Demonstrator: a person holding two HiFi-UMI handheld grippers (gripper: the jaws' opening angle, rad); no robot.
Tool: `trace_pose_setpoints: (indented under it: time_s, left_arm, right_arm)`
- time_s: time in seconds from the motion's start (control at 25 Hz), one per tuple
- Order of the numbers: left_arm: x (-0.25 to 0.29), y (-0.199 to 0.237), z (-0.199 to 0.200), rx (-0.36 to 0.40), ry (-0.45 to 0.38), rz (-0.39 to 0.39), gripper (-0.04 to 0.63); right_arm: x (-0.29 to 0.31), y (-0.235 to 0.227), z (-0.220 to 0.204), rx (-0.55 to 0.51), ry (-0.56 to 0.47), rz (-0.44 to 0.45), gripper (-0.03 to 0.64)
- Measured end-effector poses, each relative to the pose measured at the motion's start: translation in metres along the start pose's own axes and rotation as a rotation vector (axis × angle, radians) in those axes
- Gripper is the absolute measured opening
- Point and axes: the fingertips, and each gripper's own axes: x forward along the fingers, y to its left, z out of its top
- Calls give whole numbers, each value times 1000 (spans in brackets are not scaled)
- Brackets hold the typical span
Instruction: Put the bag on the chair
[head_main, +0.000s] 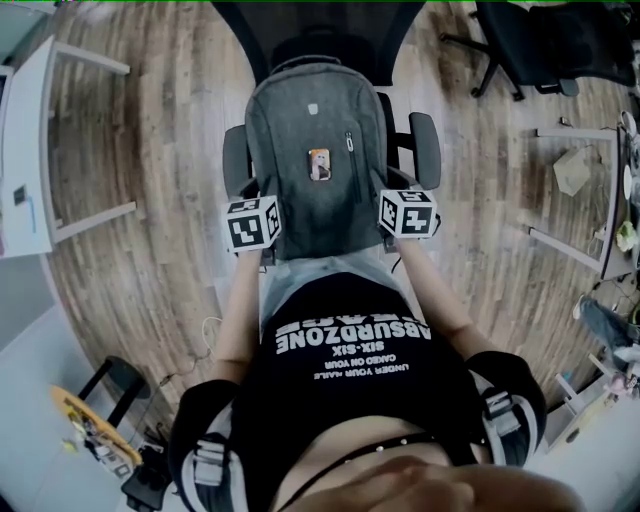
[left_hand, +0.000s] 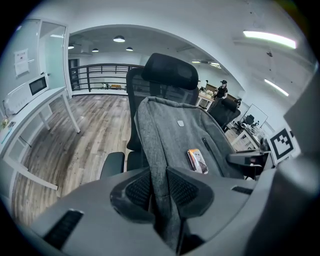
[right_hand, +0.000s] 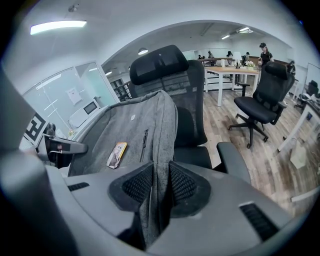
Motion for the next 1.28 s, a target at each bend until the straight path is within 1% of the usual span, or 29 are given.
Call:
trace_pose_setpoints:
  time_s: [0.56,0.88,1.0,1.28]
  left_arm:
    - [51,24,7,-19,72,4,86]
    - [82,36,2,-27,117,-2,86]
    - [93,40,0,-26,132,-5,86]
    - [119,50,-8,-25,173,4,87]
  right_arm:
    - [54,-12,3,26,65,-17,101]
    - [83,-22,-3,32,107,-36,103]
    - [94,-23,-7,38,118,-30,103]
    - [116,-31,-15,42,151,-46,103]
